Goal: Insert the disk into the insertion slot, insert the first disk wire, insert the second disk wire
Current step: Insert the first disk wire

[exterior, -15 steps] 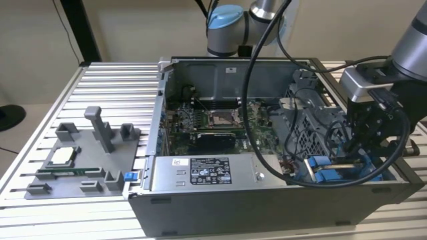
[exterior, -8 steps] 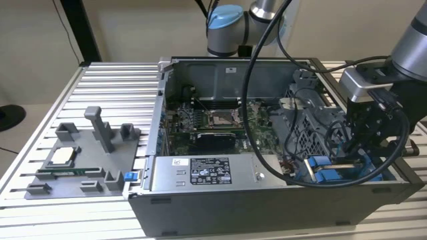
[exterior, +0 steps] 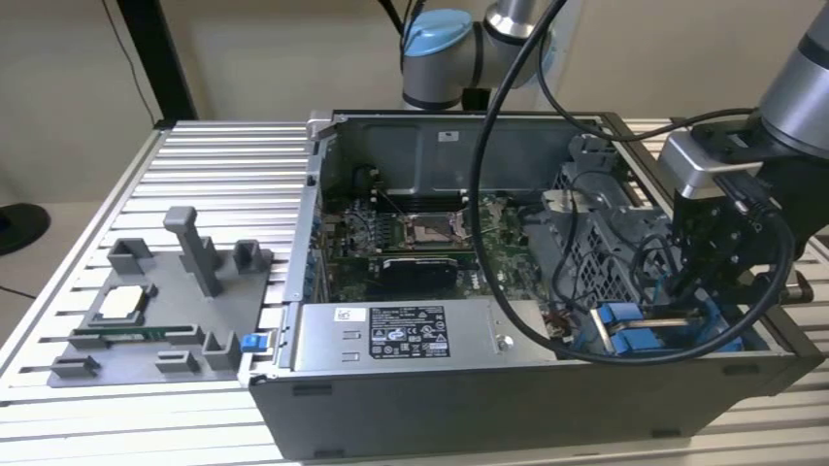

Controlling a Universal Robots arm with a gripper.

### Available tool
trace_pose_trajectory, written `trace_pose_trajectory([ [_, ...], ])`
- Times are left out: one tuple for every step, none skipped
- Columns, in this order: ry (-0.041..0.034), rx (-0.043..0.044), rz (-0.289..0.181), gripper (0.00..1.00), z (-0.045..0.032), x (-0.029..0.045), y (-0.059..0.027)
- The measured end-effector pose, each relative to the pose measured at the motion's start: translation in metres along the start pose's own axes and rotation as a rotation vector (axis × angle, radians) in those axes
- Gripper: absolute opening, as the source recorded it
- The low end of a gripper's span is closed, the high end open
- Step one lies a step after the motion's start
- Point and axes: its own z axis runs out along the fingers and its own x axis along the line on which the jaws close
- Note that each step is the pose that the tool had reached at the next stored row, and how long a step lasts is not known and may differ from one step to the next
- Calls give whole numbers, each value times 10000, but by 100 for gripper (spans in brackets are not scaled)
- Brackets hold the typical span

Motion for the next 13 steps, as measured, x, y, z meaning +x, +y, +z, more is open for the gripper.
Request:
trace_pose_trajectory([
  [-4, 0, 1, 0, 0, 0, 0],
  [-6, 0, 2, 0, 0, 0, 0],
  [-8, 0, 2, 0, 0, 0, 0],
  [-8, 0, 2, 0, 0, 0, 0],
  [-10, 1, 2, 0, 0, 0, 0],
  [-11, 0, 2, 0, 0, 0, 0],
  [-12, 0, 3, 0, 0, 0, 0],
  [-11, 0, 3, 0, 0, 0, 0],
  [-12, 0, 3, 0, 0, 0, 0],
  [-10, 0, 2, 0, 0, 1, 0],
  [-9, 1, 2, 0, 3, 1, 0],
  [-8, 1, 2, 0, 5, 1, 0],
  [-6, 1, 2, 0, 8, 1, 0],
])
